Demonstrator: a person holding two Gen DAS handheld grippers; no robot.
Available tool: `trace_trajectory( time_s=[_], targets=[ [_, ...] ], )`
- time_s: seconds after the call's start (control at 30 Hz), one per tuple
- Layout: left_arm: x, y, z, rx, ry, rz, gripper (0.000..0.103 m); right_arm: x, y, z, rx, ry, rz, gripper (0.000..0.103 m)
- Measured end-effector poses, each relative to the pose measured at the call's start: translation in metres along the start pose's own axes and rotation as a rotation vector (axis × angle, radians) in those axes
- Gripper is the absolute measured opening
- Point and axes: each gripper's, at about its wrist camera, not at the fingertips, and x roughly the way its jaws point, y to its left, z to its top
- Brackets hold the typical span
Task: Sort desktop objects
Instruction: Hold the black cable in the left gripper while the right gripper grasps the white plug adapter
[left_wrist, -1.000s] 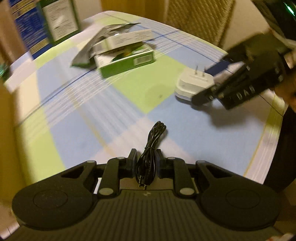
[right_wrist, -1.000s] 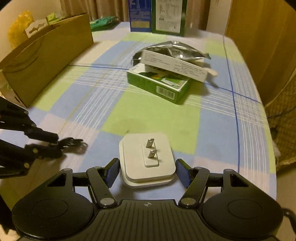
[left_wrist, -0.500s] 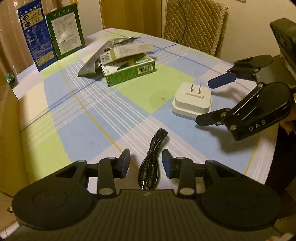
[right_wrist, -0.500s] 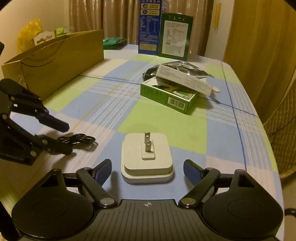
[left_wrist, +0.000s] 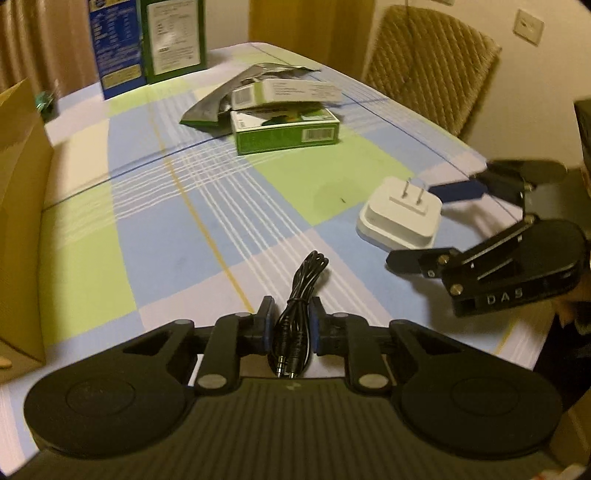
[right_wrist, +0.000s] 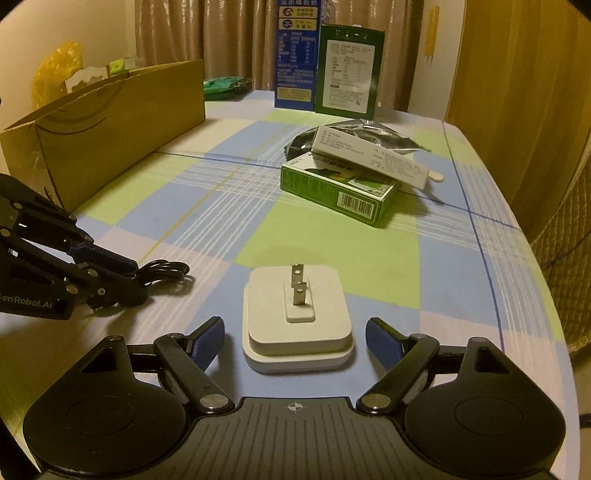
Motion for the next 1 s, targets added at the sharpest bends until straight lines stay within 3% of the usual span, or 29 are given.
trace_trajectory(
  time_s=[0.33, 0.53, 0.63, 1.0],
  targets=[
    [-0.004, -0.013, -0.008, 0.108, -0.019, 0.042, 0.021, 0.003, 0.001, 0.001, 0.003, 0.004, 0.007, 0.075],
    [-0.002, -0.004, -0.004, 0.031, 0.003, 0.016, 0.017, 0.004, 0.000, 0.002, 0.019, 0.001, 0.001, 0.070],
    [-0.002, -0.007, -0.004, 0.034, 0.002, 0.026, 0.016, 0.004, 0.000, 0.003, 0.023, -0.002, -0.006, 0.062],
    [-0.010, -0.011, -0.001, 0.010, -0.057, 0.029, 0.015, -0.005, -0.001, 0.008, 0.062, -0.053, -0.032, 0.062]
  ],
)
